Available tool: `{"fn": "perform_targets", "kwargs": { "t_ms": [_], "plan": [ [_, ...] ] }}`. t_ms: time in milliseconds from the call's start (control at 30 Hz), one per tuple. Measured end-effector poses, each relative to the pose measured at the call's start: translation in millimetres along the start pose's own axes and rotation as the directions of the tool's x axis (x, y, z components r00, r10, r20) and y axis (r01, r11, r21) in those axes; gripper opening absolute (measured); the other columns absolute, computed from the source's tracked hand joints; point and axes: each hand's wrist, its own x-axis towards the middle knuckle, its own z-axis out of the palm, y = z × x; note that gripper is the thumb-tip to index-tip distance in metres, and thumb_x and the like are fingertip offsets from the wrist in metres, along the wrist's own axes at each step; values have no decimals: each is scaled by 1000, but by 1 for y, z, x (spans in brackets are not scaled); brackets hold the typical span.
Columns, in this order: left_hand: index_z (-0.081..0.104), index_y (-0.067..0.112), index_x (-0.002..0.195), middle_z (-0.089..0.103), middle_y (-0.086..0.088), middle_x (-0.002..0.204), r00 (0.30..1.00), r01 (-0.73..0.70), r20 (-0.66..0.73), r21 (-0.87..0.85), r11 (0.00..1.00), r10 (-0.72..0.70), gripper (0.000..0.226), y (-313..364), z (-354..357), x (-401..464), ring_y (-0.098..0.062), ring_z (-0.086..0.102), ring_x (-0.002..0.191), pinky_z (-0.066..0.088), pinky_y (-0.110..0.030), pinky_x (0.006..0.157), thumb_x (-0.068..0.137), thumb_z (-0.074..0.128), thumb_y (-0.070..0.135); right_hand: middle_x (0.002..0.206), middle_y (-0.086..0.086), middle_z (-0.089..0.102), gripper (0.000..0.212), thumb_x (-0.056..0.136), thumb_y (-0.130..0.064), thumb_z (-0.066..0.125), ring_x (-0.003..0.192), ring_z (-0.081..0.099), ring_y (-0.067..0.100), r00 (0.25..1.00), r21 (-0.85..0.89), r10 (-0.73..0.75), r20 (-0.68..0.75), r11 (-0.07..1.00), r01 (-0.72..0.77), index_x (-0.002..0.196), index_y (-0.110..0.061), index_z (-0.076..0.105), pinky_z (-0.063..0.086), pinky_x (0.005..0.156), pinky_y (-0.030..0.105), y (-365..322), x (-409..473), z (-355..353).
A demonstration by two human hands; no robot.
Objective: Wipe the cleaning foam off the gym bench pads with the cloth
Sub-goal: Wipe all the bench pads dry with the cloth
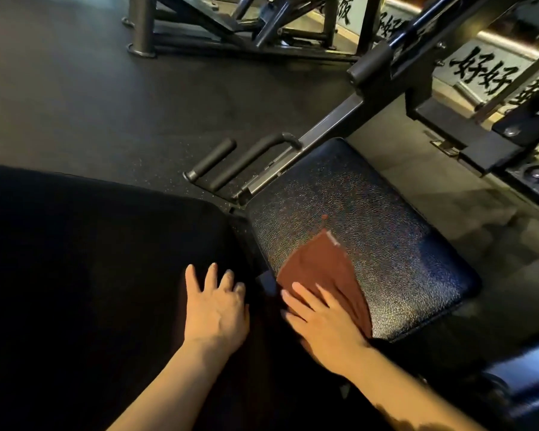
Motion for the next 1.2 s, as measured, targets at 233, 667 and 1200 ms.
{"fn": "perform_targets", "kwargs": {
  "t_ms": [233, 667, 1200],
  "plan": [
    [45, 30, 137, 51, 7, 133, 990, -130, -120, -561, 817, 75, 47, -9, -28, -55, -19, 53, 120, 40, -34, 100, 91, 42, 36, 111, 6, 65, 26, 99, -30, 43, 103, 61, 29, 916, 567, 317, 247, 719, -402, 117, -19, 58, 48, 85, 39, -19, 23, -79],
    [56, 35, 122, 66, 4, 110, 705, 512, 597, -802, -308, -383, 36, -160, -283, -322, -13, 64, 103, 49, -36, 98, 87, 65, 39, 107, 1, 72, 54, 74, 4, 71, 99, 68, 17, 748, 699, -174, 641, -270, -662, 119, -23, 60, 54, 81, 29, -214, 3, -463],
    [62, 13, 87, 51, 4, 78, 671, 219, 423, -897, -383, -608, 19, -430, -467, -517, 0, 52, 64, 47, -16, 61, 93, 55, -3, 134, 6, 56, 49, 96, -40, 52, 116, 57, 22, 729, 730, 53, 683, 7, -684, 138, -15, 47, 47, 99, 39, -410, 71, -695]
  ]
}}
